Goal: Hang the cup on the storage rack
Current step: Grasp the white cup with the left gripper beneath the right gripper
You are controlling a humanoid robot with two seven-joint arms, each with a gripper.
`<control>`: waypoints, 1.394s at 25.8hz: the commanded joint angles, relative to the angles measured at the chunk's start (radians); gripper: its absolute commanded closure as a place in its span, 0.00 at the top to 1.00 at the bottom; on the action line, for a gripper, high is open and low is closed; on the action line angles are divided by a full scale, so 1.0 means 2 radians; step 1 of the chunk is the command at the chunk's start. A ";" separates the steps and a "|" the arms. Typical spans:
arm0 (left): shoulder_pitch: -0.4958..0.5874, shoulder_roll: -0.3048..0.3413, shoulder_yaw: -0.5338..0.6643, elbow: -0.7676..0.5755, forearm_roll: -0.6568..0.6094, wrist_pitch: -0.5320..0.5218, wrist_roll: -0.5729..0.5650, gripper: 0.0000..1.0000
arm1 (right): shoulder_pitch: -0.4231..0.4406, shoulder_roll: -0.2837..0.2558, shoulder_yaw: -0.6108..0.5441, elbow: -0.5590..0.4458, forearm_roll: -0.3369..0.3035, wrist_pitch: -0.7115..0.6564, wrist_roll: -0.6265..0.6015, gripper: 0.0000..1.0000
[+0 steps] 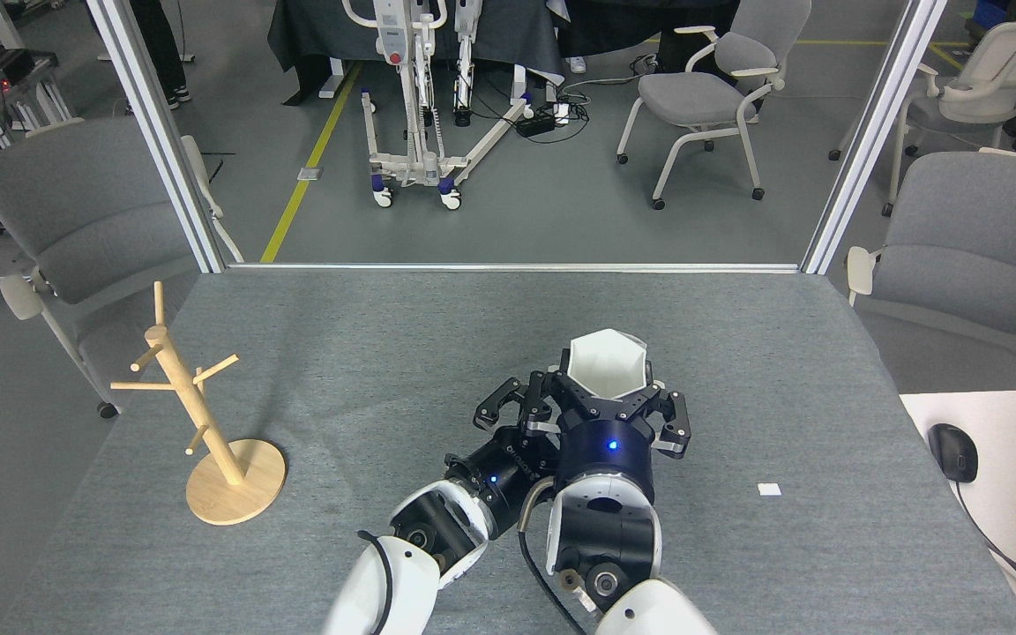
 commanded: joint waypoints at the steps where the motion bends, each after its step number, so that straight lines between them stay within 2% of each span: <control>1: -0.008 -0.001 -0.002 0.003 0.017 -0.009 -0.016 0.99 | 0.006 0.005 0.008 0.001 0.000 0.001 0.000 0.29; 8: -0.011 -0.001 -0.004 0.004 0.040 -0.006 -0.039 0.98 | 0.017 0.007 0.021 0.002 0.000 0.001 -0.001 0.28; 9: -0.011 -0.001 -0.004 0.008 0.040 -0.006 -0.040 0.94 | 0.021 0.011 0.021 0.002 0.000 0.001 -0.001 0.28; 11: -0.012 -0.001 -0.004 0.015 0.039 -0.008 -0.042 0.71 | 0.025 0.018 0.022 0.002 0.000 0.000 -0.002 0.28; 13: -0.014 0.000 -0.004 0.016 0.038 -0.013 -0.048 0.35 | 0.027 0.018 0.032 0.002 0.000 0.000 -0.002 0.28; 14: -0.013 0.002 -0.004 0.016 0.038 -0.019 -0.054 0.10 | 0.027 0.018 0.038 0.002 0.000 -0.001 -0.002 0.28; 15: -0.012 0.000 -0.002 0.016 0.039 -0.026 -0.063 0.00 | 0.028 0.018 0.042 0.003 0.000 -0.001 -0.002 0.28; 20: -0.014 -0.001 0.002 0.016 0.039 -0.032 -0.072 0.00 | 0.039 0.025 0.043 0.003 0.000 -0.003 -0.004 0.29; 21: -0.014 -0.001 0.002 0.016 0.039 -0.032 -0.072 0.00 | 0.040 0.025 0.043 0.003 0.000 -0.004 -0.004 0.30; 22: -0.014 -0.001 0.002 0.016 0.039 -0.032 -0.072 0.00 | 0.040 0.025 0.043 0.003 0.000 -0.004 -0.004 0.36; 23: -0.014 0.000 0.002 0.016 0.039 -0.032 -0.072 0.00 | 0.040 0.025 0.043 0.004 0.000 -0.005 -0.004 0.52; 24: -0.014 0.000 0.002 0.019 0.039 -0.032 -0.072 0.00 | 0.040 0.025 0.043 0.005 0.000 -0.006 -0.005 0.78; 25: -0.014 0.000 0.003 0.022 0.039 -0.032 -0.072 0.00 | 0.040 0.026 0.043 0.009 0.000 -0.007 -0.006 0.98; 30: -0.014 0.001 0.004 0.025 0.040 -0.032 -0.072 0.00 | 0.040 0.026 0.036 0.012 -0.001 -0.029 -0.032 0.99; 36: -0.014 0.002 0.013 0.027 0.040 -0.032 -0.073 0.00 | 0.044 0.027 0.034 0.014 -0.008 -0.036 -0.144 0.99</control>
